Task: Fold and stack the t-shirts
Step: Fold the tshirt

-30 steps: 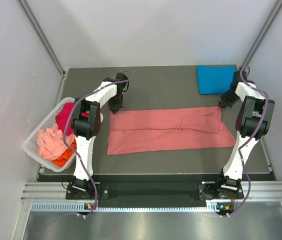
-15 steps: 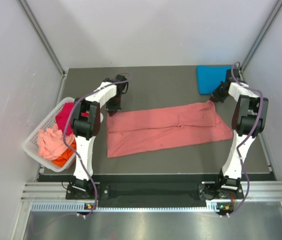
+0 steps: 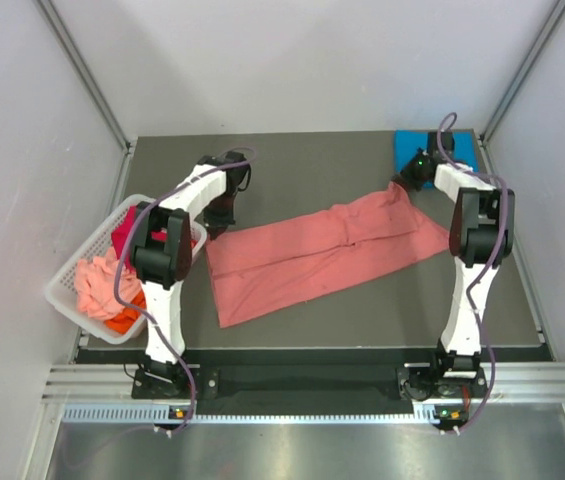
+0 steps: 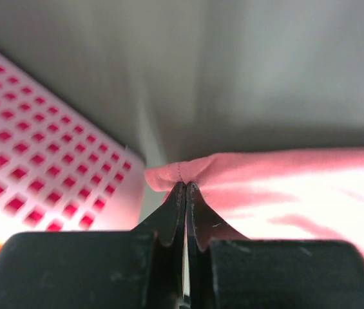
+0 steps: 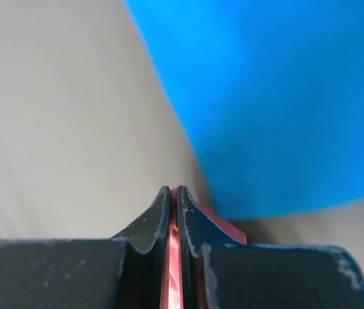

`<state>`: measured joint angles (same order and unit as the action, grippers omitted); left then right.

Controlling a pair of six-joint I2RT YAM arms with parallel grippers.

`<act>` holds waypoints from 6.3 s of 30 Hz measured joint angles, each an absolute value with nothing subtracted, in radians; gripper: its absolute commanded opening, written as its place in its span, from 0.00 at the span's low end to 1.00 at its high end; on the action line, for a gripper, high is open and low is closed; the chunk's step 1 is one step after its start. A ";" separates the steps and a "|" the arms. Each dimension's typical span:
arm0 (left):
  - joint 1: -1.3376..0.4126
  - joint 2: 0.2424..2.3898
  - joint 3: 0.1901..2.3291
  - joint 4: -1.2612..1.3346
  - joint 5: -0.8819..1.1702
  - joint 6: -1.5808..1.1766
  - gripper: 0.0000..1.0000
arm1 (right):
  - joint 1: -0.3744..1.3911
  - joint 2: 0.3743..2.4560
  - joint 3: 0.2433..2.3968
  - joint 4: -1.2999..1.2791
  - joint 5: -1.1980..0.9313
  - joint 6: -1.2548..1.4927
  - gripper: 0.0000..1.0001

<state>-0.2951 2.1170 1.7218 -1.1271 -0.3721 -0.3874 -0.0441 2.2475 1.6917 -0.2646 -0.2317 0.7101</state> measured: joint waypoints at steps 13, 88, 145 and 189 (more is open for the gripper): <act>-0.303 1.895 1.542 -1.132 -0.263 -0.392 0.00 | 0.082 2.368 1.787 -0.142 -0.259 0.810 0.00; -0.640 1.686 1.158 -0.837 -0.023 -0.505 0.23 | 0.168 2.016 1.504 -0.021 -0.151 0.626 0.34; -0.687 1.791 1.502 -0.951 0.014 -0.566 0.31 | -0.020 2.233 1.792 -0.273 -0.257 0.667 0.45; -0.469 1.666 1.151 -0.844 0.097 -0.443 0.31 | 1.028 1.259 0.497 -0.252 0.077 1.308 0.06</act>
<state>-0.4690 1.6661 1.1507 -0.8440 0.0971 -0.4427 1.0275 1.2587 0.4973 -0.2523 0.0769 1.3083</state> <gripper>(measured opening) 0.310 0.180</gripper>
